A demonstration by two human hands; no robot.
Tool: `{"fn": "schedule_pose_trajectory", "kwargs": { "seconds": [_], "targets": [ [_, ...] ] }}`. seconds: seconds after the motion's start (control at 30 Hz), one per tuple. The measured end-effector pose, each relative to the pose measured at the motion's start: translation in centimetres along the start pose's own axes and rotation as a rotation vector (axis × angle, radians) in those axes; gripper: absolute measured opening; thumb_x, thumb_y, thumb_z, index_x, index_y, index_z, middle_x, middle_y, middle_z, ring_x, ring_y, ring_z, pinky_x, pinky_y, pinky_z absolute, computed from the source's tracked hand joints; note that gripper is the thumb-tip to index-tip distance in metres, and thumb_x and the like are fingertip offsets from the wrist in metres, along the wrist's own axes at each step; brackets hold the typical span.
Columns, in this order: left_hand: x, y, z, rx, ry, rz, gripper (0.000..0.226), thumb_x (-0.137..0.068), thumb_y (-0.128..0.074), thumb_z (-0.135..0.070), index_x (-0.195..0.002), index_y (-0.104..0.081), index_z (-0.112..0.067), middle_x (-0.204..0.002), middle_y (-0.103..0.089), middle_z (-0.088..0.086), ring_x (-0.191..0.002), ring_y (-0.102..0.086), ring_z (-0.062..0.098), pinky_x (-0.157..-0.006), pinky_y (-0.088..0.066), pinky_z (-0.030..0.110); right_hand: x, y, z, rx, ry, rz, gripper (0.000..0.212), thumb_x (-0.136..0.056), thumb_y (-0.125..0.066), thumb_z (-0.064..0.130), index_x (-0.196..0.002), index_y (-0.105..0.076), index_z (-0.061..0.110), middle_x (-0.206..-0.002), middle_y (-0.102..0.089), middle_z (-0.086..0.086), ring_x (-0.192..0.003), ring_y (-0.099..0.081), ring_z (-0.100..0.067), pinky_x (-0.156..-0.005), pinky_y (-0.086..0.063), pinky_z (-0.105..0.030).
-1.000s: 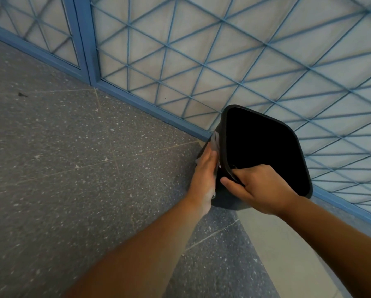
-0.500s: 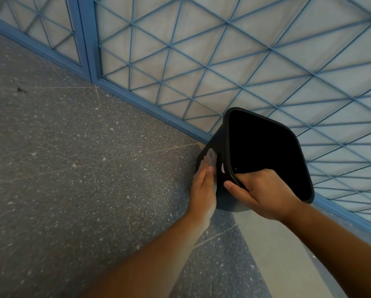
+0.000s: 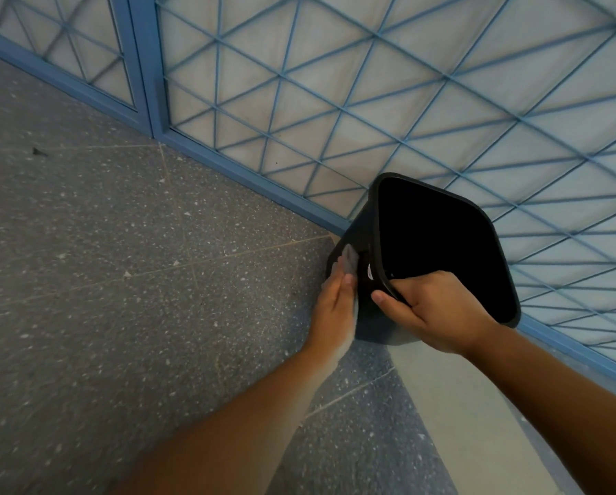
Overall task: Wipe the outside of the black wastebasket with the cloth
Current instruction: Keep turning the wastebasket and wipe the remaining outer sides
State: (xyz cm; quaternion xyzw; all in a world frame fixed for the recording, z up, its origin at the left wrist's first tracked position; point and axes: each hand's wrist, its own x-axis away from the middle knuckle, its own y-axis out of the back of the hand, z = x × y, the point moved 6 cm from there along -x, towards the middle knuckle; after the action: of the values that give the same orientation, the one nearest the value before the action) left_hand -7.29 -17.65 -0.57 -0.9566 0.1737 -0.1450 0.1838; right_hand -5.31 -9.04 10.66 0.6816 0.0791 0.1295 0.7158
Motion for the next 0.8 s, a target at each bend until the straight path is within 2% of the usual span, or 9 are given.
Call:
{"fn": "schedule_pose_trajectory", "kwargs": {
  "seconds": [0.17,0.27,0.4,0.53,0.67,0.8],
  "targets": [
    [-0.1,-0.5,-0.6,0.022,-0.003,0.008,0.048,-0.114,-0.031,-0.02,-0.161,-0.035,-0.012,-0.167,-0.038,0.003,-0.158,-0.028,0.015,-0.132,-0.021,0.042,-0.8,0.0,0.1,0.017,0.013,0.002,0.054,-0.095,-0.023,0.058,-0.065,-0.051,0.021,-0.052,-0.044,0.005,-0.046,-0.042,-0.01,-0.051,-0.034,-0.027],
    [-0.5,0.5,0.3,0.014,0.0,-0.018,0.048,-0.114,-0.031,-0.02,-0.161,-0.035,-0.014,-0.168,-0.037,0.002,-0.157,-0.029,0.012,-0.131,-0.023,0.04,-0.9,0.0,0.0,0.015,-0.012,0.009,0.056,-0.095,-0.021,0.058,-0.067,-0.052,0.021,-0.053,-0.046,0.005,-0.048,-0.043,-0.01,-0.053,-0.038,-0.03],
    [0.0,0.0,0.0,0.028,-0.045,-0.004,0.045,-0.114,-0.032,-0.021,-0.159,-0.035,-0.023,-0.168,-0.033,-0.006,-0.157,-0.026,0.006,-0.129,-0.024,0.027,-1.5,0.0,0.4,0.018,0.012,-0.008,0.054,-0.096,-0.024,0.055,-0.065,-0.051,0.02,-0.052,-0.046,0.004,-0.047,-0.043,-0.011,-0.052,-0.037,-0.029],
    [-0.3,1.3,0.9,0.004,0.026,-0.055,0.046,-0.114,-0.033,-0.026,-0.158,-0.042,-0.019,-0.161,-0.047,0.002,-0.151,-0.041,0.013,-0.128,-0.03,0.04,-1.6,0.2,0.4,0.006,-0.02,0.0,0.052,-0.096,-0.027,0.054,-0.063,-0.05,0.02,-0.052,-0.045,0.004,-0.047,-0.043,-0.011,-0.052,-0.037,-0.03],
    [-0.7,0.1,-0.7,0.074,0.01,-0.033,0.046,-0.113,-0.033,-0.025,-0.157,-0.044,-0.013,-0.16,-0.05,0.004,-0.15,-0.044,0.013,-0.125,-0.035,0.034,-1.8,0.2,0.6,-0.012,0.001,-0.005,0.049,-0.096,-0.03,0.052,-0.063,-0.048,0.022,-0.051,-0.041,0.008,-0.046,-0.04,-0.008,-0.052,-0.037,-0.028],
    [-0.2,0.5,-0.7,0.036,-0.013,-0.011,0.046,-0.114,-0.031,-0.022,-0.157,-0.043,-0.011,-0.16,-0.049,0.007,-0.152,-0.041,0.018,-0.128,-0.03,0.042,-1.7,0.3,0.5,-0.007,-0.014,0.002,0.054,-0.095,-0.024,0.055,-0.064,-0.05,0.02,-0.054,-0.045,0.005,-0.049,-0.043,-0.009,-0.053,-0.038,-0.03]
  ]
}}
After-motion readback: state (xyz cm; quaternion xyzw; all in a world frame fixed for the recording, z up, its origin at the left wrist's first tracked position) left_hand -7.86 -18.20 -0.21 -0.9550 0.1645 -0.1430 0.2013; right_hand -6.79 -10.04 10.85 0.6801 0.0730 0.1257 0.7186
